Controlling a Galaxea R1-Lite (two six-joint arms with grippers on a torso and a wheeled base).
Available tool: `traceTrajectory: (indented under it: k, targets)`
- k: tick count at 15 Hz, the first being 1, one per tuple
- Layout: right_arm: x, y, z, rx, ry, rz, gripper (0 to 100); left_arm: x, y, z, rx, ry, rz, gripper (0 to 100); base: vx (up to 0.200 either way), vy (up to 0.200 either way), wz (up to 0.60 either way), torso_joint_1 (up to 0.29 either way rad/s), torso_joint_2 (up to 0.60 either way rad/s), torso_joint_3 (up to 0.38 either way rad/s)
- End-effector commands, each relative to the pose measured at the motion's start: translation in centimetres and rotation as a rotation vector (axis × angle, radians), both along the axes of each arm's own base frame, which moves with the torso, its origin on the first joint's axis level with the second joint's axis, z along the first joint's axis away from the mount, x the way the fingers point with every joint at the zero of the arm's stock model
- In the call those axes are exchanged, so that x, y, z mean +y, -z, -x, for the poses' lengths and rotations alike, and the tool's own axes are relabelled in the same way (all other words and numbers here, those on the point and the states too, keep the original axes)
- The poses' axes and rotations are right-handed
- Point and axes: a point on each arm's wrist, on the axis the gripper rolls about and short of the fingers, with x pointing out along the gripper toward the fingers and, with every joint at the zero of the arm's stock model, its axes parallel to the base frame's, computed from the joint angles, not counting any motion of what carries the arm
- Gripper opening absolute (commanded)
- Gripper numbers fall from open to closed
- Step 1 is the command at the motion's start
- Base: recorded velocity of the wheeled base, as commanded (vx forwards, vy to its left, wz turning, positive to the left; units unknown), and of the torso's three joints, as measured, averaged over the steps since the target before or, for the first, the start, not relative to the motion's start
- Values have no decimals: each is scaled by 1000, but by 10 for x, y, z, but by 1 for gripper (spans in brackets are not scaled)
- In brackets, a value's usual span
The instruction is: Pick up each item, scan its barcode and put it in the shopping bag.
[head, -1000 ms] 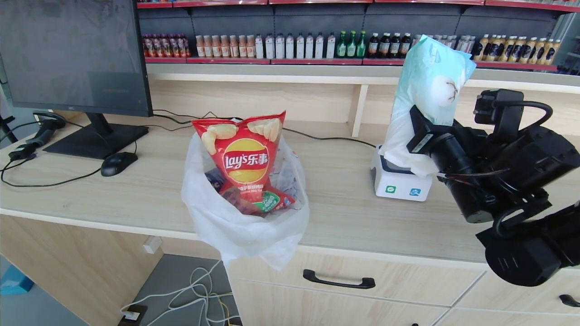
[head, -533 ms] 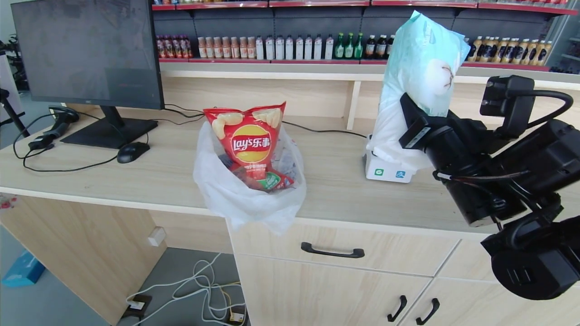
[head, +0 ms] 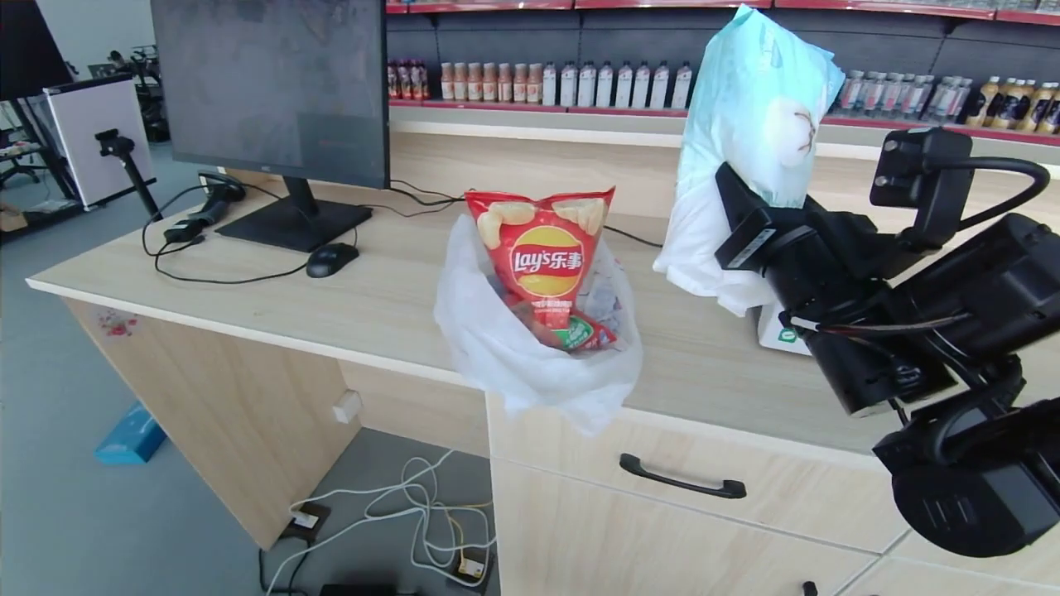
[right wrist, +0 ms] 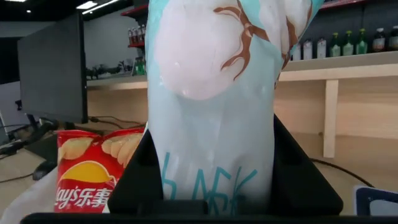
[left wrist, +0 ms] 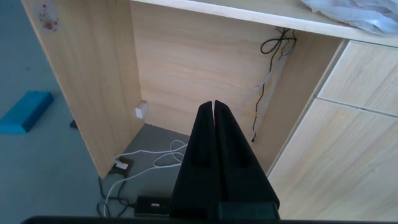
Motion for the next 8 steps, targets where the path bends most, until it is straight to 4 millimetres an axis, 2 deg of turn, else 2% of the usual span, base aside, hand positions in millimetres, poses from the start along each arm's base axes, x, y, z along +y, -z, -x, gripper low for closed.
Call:
traceTrajectory:
  k: [1,8]
  targets:
    - [8,-4,4,-13,-29,-8,0,0,0,0,0,-1,0,0,0,0,600,2,2,-2]
    - [16,5,3,14,-50,8,0,0,0,0,0,-1,0,0,0,0,0,0,0,0]
